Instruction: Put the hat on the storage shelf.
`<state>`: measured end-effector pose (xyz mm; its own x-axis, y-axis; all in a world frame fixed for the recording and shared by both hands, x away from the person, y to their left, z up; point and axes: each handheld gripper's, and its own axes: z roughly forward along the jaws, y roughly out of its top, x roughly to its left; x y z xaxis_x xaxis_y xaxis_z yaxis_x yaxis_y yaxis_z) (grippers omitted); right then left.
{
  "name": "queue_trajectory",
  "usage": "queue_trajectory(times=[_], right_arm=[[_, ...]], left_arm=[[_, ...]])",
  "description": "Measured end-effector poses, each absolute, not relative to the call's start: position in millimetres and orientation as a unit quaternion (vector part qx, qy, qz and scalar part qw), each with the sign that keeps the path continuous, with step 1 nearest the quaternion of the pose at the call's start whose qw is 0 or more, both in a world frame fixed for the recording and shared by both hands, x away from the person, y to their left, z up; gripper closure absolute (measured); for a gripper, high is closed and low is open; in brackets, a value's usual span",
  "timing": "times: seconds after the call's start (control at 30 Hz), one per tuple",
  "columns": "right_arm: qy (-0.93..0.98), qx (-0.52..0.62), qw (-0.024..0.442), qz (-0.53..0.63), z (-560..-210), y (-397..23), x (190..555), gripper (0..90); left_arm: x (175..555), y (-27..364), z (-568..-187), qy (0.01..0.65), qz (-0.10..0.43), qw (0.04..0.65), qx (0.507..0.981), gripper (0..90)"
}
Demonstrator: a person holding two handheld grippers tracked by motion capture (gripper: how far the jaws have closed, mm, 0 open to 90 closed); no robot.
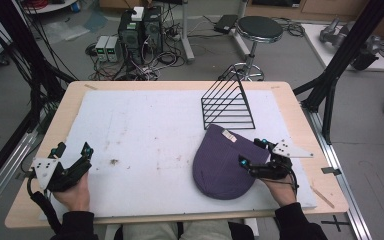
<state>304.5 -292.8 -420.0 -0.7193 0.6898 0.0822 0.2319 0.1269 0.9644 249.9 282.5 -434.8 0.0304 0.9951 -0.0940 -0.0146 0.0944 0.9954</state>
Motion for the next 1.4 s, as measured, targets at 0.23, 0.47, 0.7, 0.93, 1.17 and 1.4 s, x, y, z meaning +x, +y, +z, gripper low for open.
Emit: queue_trajectory(times=[0.23,0.47,0.7,0.93,1.17,1.4], right_arm=[[0.763,0.279,0.185,0.552,-422.0,-276.8,301.1,10.1],[0.79,0.244,0.166,0.538,-420.2,-264.0,296.7,10.2],[0.829,0.193,0.125,0.509,-423.6,-247.1,291.6,10.2],[0.847,0.164,0.1,0.495,-426.3,-239.4,289.0,10.2],[0.871,0.124,0.088,0.467,-427.5,-234.2,283.0,10.2],[0.886,0.09,0.087,0.446,-428.8,-233.6,280.2,10.2]], left_arm=[[250.3,282.7,-435.2,0.512,0.469,0.537,0.479,23.6],[250.7,281.6,-435.4,0.511,0.468,0.535,0.483,23.6],[251.1,282.0,-435.7,0.511,0.466,0.536,0.484,23.5],[251.4,281.2,-435.8,0.51,0.464,0.539,0.484,23.6],[251.8,280.4,-435.9,0.509,0.465,0.535,0.488,23.6],[251.2,279.8,-435.6,0.508,0.466,0.536,0.487,23.7]])
